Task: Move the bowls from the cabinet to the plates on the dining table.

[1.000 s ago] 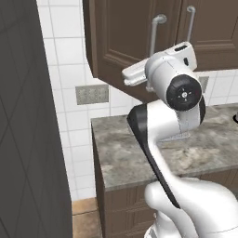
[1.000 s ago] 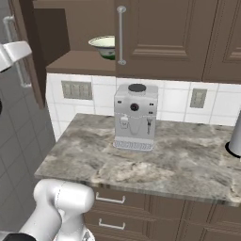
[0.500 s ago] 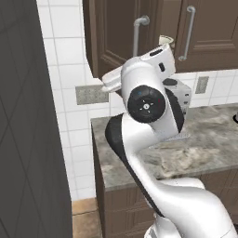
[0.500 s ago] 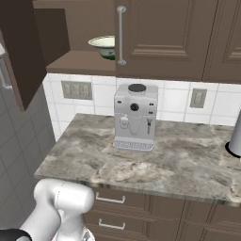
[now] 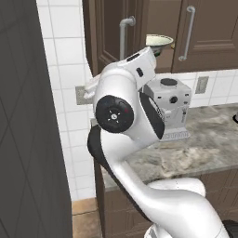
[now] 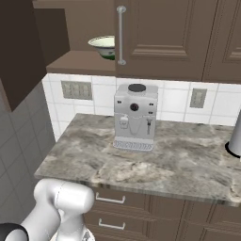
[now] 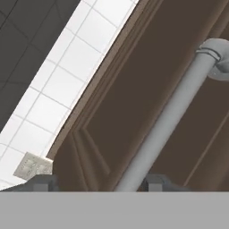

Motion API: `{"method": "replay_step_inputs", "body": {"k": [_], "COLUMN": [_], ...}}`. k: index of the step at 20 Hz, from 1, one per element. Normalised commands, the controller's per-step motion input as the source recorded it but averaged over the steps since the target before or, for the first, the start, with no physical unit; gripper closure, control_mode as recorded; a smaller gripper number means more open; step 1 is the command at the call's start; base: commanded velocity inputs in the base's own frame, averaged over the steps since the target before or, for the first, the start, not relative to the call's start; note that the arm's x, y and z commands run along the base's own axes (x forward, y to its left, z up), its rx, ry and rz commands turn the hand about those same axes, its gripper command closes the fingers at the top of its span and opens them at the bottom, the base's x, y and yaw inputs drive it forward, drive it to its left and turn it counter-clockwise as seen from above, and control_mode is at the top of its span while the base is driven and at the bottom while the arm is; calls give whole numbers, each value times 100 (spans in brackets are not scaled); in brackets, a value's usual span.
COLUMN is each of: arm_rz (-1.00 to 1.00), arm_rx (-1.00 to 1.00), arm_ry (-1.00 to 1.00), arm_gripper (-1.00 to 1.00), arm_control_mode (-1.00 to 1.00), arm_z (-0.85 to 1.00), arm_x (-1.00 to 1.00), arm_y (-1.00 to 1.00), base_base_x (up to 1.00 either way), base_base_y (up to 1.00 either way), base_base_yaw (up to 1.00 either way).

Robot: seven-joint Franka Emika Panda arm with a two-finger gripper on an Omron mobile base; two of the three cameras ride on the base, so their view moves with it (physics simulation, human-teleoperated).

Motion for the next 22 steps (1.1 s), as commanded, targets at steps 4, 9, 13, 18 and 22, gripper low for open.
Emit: {"method": "replay_step_inputs", "body": {"k": [4, 9, 13, 18, 22], "arm_rz": [0, -1, -1, 1, 13], "arm_rx": [-2, -1, 0, 4, 18], "arm_ry": [-4, -8, -4, -1, 1], "arm_gripper": [-100, -100, -100, -100, -100], "arm_control_mode": [-100, -100, -100, -100, -100], "arm_z": [28, 29, 37, 28, 5], "arm_x": [-78, -76, -63, -44, -5], "arm_y": [31, 33, 10, -14, -39], "base_base_x": [0, 0, 0, 0, 0], "base_base_y": [0, 0, 0, 0, 0], "base_base_yaw": [0, 0, 0, 0, 0]}}
